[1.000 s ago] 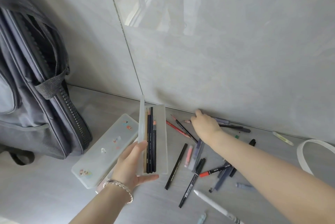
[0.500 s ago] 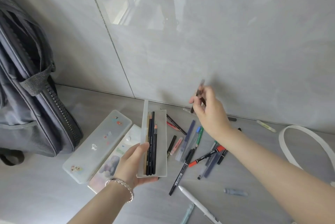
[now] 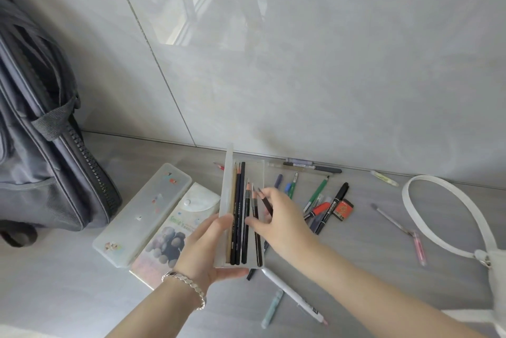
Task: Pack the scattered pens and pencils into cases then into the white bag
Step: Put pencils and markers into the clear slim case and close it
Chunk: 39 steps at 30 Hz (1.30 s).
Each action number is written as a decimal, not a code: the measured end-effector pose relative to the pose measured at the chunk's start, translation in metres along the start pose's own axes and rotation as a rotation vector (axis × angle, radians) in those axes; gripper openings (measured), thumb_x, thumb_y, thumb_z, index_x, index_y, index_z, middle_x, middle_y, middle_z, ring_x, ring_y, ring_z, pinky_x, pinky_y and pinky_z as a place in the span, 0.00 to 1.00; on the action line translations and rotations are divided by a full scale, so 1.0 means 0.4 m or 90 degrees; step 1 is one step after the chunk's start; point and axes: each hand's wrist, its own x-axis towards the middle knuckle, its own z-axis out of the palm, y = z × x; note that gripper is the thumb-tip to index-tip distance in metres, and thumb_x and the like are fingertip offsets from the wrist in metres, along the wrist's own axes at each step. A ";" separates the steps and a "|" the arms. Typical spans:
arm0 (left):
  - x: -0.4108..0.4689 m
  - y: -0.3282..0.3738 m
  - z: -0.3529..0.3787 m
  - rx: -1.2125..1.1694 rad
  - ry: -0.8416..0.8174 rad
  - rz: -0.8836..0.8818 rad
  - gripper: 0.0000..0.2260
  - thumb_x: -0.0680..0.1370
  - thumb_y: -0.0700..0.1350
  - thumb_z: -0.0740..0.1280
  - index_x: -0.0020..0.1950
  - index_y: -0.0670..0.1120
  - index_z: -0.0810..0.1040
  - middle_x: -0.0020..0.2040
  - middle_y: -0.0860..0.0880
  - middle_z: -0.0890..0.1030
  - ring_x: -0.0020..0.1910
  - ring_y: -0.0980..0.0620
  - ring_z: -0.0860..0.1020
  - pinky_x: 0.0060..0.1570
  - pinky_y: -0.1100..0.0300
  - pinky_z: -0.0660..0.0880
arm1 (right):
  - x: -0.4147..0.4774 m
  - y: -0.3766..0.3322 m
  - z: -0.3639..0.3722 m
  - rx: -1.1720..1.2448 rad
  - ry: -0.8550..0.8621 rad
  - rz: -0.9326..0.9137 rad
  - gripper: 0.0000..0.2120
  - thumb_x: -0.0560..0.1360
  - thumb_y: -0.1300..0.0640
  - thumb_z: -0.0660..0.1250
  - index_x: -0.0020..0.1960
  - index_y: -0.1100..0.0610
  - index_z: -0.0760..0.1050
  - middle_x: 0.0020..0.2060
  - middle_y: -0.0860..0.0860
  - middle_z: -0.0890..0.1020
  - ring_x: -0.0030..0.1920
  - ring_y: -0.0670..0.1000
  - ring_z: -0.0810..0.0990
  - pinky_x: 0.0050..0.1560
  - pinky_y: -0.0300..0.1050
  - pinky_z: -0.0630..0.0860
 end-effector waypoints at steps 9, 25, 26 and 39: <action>0.001 -0.010 -0.004 -0.008 0.028 0.004 0.02 0.75 0.46 0.66 0.43 0.52 0.74 0.45 0.60 0.70 0.51 0.52 0.69 0.45 0.40 0.79 | 0.005 -0.018 -0.082 0.674 0.122 0.182 0.12 0.81 0.61 0.51 0.63 0.56 0.65 0.33 0.51 0.69 0.31 0.47 0.67 0.27 0.36 0.64; -0.008 -0.045 -0.020 0.019 -0.019 -0.017 0.05 0.74 0.47 0.67 0.48 0.49 0.79 0.58 0.54 0.74 0.64 0.48 0.70 0.41 0.39 0.80 | 0.029 -0.026 0.062 0.152 0.114 -0.083 0.20 0.78 0.60 0.59 0.69 0.57 0.61 0.51 0.49 0.73 0.56 0.49 0.74 0.60 0.39 0.69; -0.009 -0.045 -0.020 0.011 -0.017 -0.017 0.05 0.74 0.47 0.67 0.48 0.49 0.79 0.57 0.54 0.75 0.63 0.48 0.70 0.41 0.39 0.80 | 0.024 -0.015 0.068 0.048 0.141 -0.122 0.23 0.77 0.59 0.60 0.71 0.60 0.59 0.54 0.51 0.73 0.58 0.50 0.71 0.61 0.38 0.66; 0.003 -0.036 -0.028 -0.001 0.018 -0.014 0.05 0.74 0.46 0.67 0.49 0.49 0.77 0.49 0.60 0.71 0.60 0.52 0.66 0.41 0.39 0.80 | -0.022 0.062 0.087 -0.461 0.038 -0.186 0.26 0.73 0.48 0.51 0.62 0.59 0.75 0.65 0.55 0.75 0.67 0.57 0.71 0.63 0.57 0.69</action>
